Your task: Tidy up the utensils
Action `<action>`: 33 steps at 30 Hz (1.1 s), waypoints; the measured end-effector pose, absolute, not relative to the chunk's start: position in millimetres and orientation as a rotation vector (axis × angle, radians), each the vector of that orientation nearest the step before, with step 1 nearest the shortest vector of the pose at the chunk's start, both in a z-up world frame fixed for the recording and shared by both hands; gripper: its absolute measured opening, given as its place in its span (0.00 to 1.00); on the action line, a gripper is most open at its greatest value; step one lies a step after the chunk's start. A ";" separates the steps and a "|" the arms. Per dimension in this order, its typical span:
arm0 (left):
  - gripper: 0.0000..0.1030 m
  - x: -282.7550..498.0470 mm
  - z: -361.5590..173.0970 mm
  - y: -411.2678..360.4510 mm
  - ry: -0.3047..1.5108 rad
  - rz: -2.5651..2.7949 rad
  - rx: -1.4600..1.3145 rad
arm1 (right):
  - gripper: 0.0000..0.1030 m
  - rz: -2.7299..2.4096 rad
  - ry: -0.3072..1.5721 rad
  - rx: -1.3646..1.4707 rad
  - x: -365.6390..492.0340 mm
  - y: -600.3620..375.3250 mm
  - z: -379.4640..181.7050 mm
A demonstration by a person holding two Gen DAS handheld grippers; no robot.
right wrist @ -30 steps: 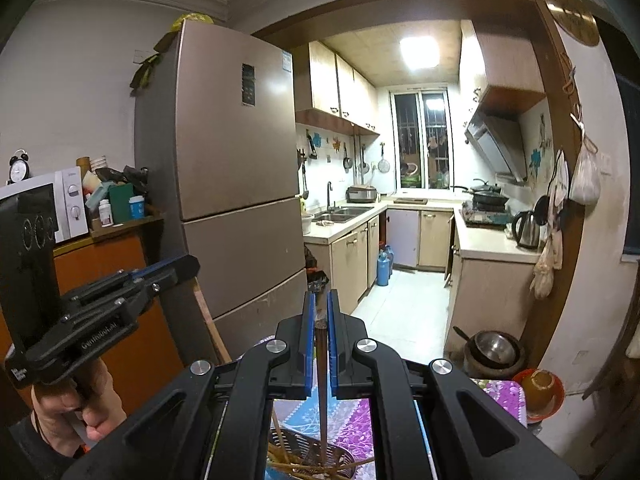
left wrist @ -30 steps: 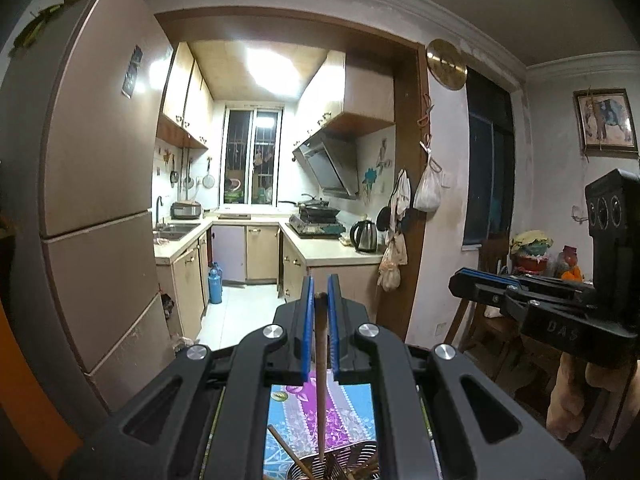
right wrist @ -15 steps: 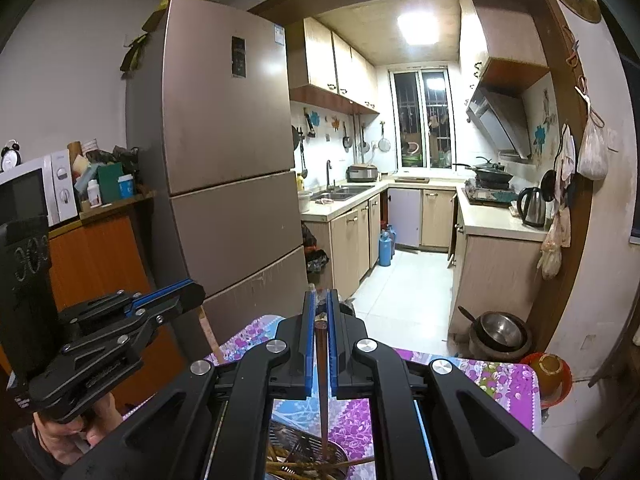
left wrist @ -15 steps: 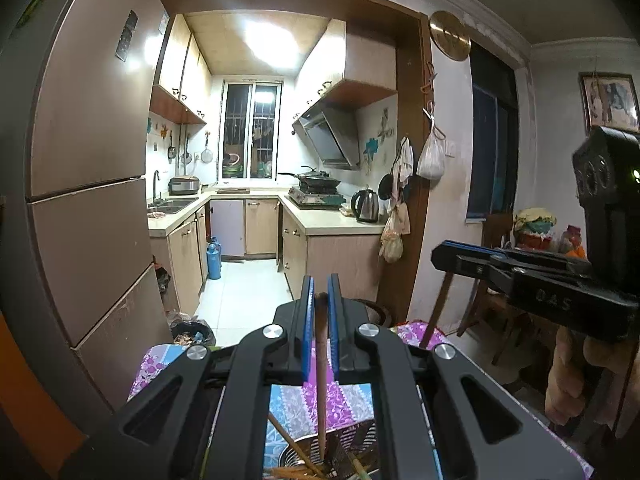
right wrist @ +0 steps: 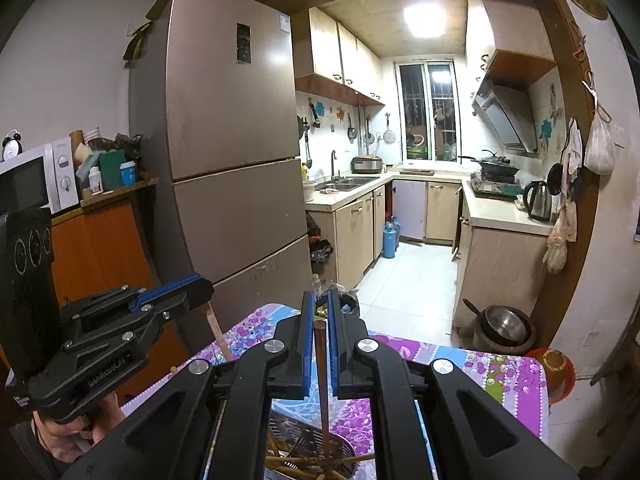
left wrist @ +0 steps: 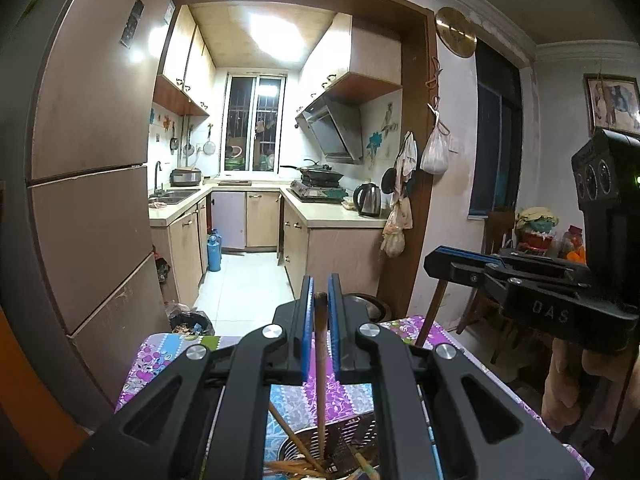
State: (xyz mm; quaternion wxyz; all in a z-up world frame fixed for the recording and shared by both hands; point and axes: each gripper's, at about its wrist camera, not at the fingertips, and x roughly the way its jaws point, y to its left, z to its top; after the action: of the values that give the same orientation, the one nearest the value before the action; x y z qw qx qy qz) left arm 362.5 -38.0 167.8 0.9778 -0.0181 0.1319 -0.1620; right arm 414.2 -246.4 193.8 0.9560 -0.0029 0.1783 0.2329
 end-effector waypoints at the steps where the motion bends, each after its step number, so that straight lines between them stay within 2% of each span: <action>1: 0.13 361.9 168.2 -36.3 0.265 -0.319 -0.038 | 0.28 0.474 0.355 -0.002 413.0 -247.2 194.6; 2: 0.17 361.2 169.5 -33.9 0.262 -0.308 -0.041 | 0.33 0.474 0.346 0.003 412.1 -247.8 195.1; 3: 0.27 359.4 171.6 -31.1 0.255 -0.300 -0.046 | 0.36 0.472 0.336 0.007 409.7 -249.1 196.4; 4: 0.33 356.9 173.4 -29.1 0.248 -0.294 -0.048 | 0.36 0.471 0.326 0.008 406.4 -250.5 199.0; 8: 0.40 344.2 186.7 -23.1 0.220 -0.274 -0.054 | 0.40 0.456 0.278 -0.015 385.5 -253.5 215.5; 11: 0.51 324.0 201.9 -19.1 0.177 -0.251 -0.047 | 0.50 0.448 0.232 -0.032 362.0 -254.2 233.7; 14: 0.65 291.4 220.7 -13.7 0.108 -0.228 -0.041 | 0.63 0.442 0.155 -0.049 323.0 -257.4 258.5; 15: 0.73 270.7 228.7 -10.0 0.065 -0.209 -0.030 | 0.73 0.439 0.118 -0.052 302.9 -260.4 265.7; 16: 0.85 256.0 232.3 -7.5 0.034 -0.195 -0.023 | 0.83 0.438 0.091 -0.046 287.4 -263.8 270.8; 17: 0.91 232.3 235.1 -1.9 -0.012 -0.174 -0.017 | 0.88 0.433 0.052 -0.034 262.2 -269.6 273.4; 18: 0.95 207.8 234.5 4.3 -0.059 -0.150 -0.016 | 0.96 0.425 0.027 -0.026 246.0 -273.6 273.8; 21: 0.95 146.8 219.4 19.7 -0.142 -0.083 -0.020 | 0.96 0.401 -0.041 0.018 179.6 -290.9 255.3; 24: 0.95 102.3 195.4 32.1 -0.172 -0.031 -0.039 | 0.96 0.351 -0.063 0.041 120.0 -301.8 209.3; 33: 0.95 35.9 111.9 38.5 -0.012 -0.039 -0.116 | 0.96 0.249 0.085 0.084 39.0 -286.9 90.9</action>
State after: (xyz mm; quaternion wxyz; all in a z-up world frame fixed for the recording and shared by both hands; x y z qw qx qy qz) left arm 35.9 38.5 111.9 0.9981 -0.0580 -0.0060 -0.0193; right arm 39.0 -286.9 90.9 0.9905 0.0418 0.0422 0.1242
